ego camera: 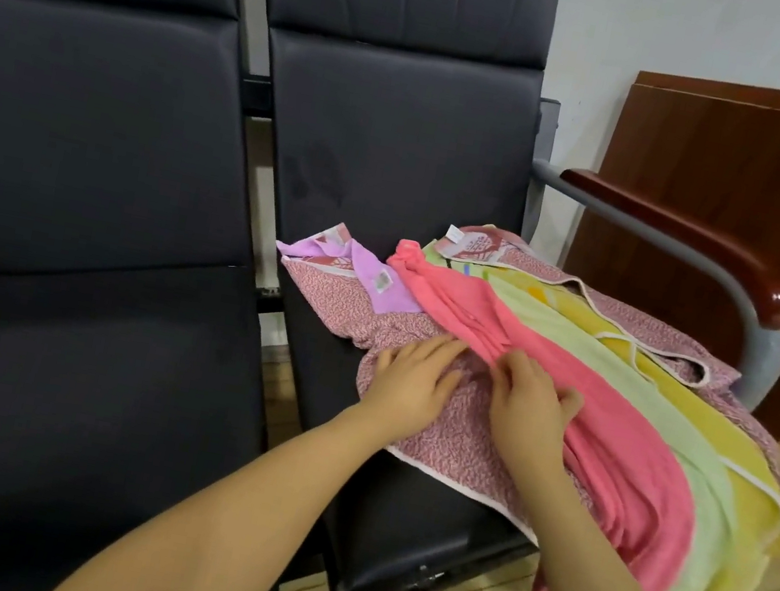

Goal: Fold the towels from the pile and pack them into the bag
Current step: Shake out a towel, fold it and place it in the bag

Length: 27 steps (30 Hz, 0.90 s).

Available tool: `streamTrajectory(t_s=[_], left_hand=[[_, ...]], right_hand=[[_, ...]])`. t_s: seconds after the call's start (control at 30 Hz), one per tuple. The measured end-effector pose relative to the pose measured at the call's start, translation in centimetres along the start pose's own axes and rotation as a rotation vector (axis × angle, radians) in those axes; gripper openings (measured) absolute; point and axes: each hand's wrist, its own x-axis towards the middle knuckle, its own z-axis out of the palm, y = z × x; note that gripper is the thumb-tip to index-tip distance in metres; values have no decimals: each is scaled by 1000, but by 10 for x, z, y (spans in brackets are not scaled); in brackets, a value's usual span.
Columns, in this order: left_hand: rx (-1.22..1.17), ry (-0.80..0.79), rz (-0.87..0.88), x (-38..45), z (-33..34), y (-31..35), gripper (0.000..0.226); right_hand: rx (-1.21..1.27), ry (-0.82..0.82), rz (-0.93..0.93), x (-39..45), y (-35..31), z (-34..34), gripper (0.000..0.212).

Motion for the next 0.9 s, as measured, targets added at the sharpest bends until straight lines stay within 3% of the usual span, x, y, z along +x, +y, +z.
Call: streamTrajectory(t_s=[0.1,0.2,0.27,0.33,0.43,0.53,0.63,0.77,0.9], left_hand=[[-204,-12,-2,7,-11,15,39],[-391,92,-61,8,-24,16,28],[-474,171,-77,1,-35,8,27],[-508,211,-119,-10,-51,0,29],[-434,227,-184,-28,-78,-13,32],[-302,275,-247,-52,-105,-23,30],[-133,375,-222,-80,-136,-49,28],[110,412,-217,-134,-175,-111,24],[176,393,-310,-200,-202,-171,25]], right_hand=[[206,126,-142,2,-15,-12,12],[321,166,-236,-1,-29,-22,10],[254,116,-268,-4,-33,-22,9],[151,-15,-267,-11,-32,-19,22],[143,-63,-356,-22,-41,-19,44],[323,13,-334,-28,-74,-28,34],[315,58,-437,-35,-118,-24,38],[335,-73,-570,-55,-186,-2,22],[433,-297,-676,-87,-257,22,15]])
